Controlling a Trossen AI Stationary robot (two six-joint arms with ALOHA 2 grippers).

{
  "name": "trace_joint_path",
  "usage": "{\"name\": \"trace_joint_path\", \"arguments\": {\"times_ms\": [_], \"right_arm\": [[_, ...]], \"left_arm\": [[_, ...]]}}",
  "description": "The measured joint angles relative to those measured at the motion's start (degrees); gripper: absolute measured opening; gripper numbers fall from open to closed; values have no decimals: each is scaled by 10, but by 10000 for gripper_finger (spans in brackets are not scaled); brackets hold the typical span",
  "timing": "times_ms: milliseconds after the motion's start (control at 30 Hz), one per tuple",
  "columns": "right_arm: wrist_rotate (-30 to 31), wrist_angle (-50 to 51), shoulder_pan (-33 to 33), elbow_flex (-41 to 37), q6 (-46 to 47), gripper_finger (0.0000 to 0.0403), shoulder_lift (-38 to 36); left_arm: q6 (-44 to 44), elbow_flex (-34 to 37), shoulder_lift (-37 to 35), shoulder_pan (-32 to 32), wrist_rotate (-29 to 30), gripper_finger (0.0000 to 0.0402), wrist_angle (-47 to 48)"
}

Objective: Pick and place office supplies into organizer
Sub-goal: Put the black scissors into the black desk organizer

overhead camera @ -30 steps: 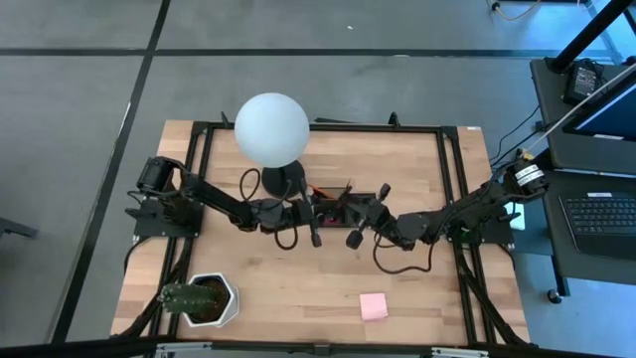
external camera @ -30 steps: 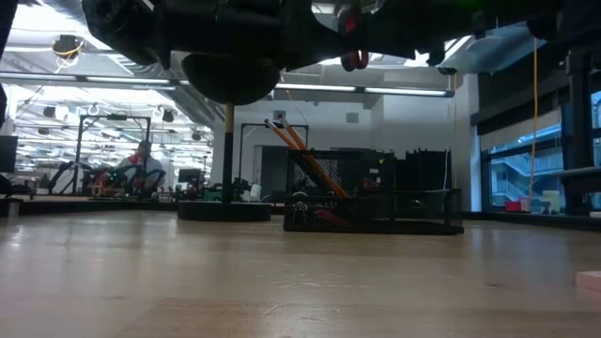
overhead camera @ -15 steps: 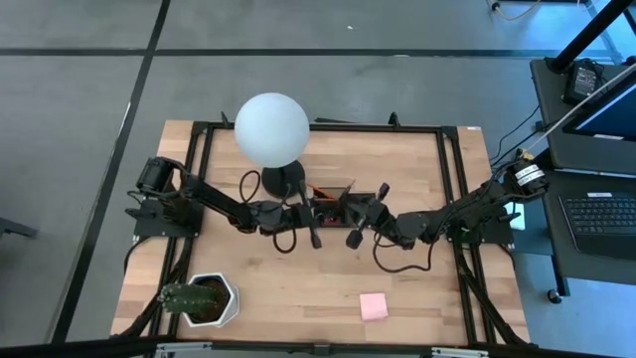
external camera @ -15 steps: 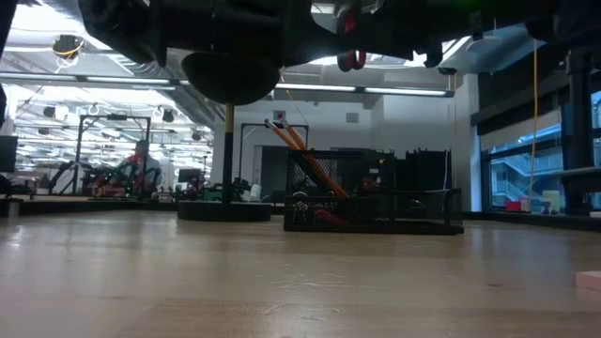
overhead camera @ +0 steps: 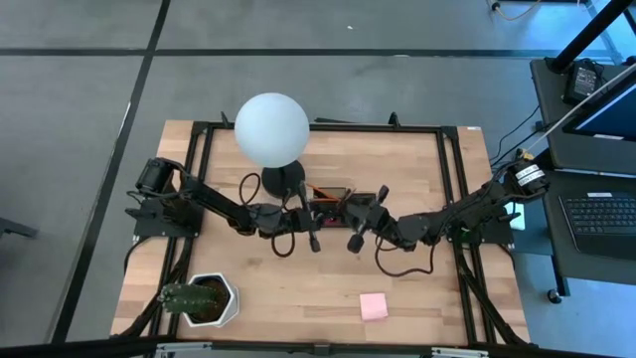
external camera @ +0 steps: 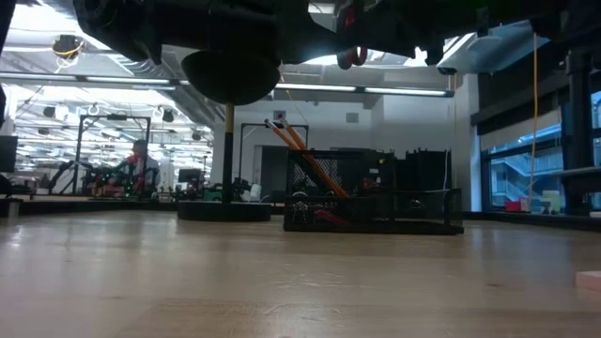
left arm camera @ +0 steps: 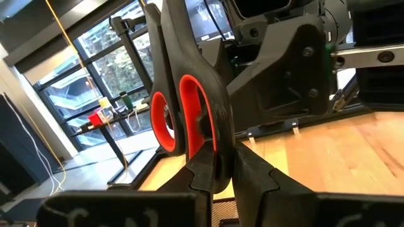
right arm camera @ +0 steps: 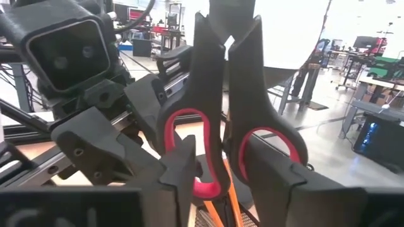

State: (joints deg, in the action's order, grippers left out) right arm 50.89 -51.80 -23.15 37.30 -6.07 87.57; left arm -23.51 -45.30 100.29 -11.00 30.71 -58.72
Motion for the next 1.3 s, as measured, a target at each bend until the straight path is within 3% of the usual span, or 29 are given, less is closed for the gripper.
{"name": "trace_joint_path", "arguments": {"times_ms": [333,533,767,867,1167,1300], "right_arm": [[32,9,-14,0,2,223,0],[31,11,-49,0,-30,235,0],[43,42,-84,0,-30,236,0],[71,76,-86,0,-4,236,0],[94,191,-86,0,77,236,0],[92,238,-86,0,111,236,0]], "left_arm": [[0,0,0,-2,2,28,0],[-14,0,0,0,61,28,1],[-104,0,-1,-16,71,28,18],[-185,-1,-4,-35,142,28,46],[-490,-41,-5,-103,488,28,133],[-514,-42,-9,-118,488,28,189]]}}
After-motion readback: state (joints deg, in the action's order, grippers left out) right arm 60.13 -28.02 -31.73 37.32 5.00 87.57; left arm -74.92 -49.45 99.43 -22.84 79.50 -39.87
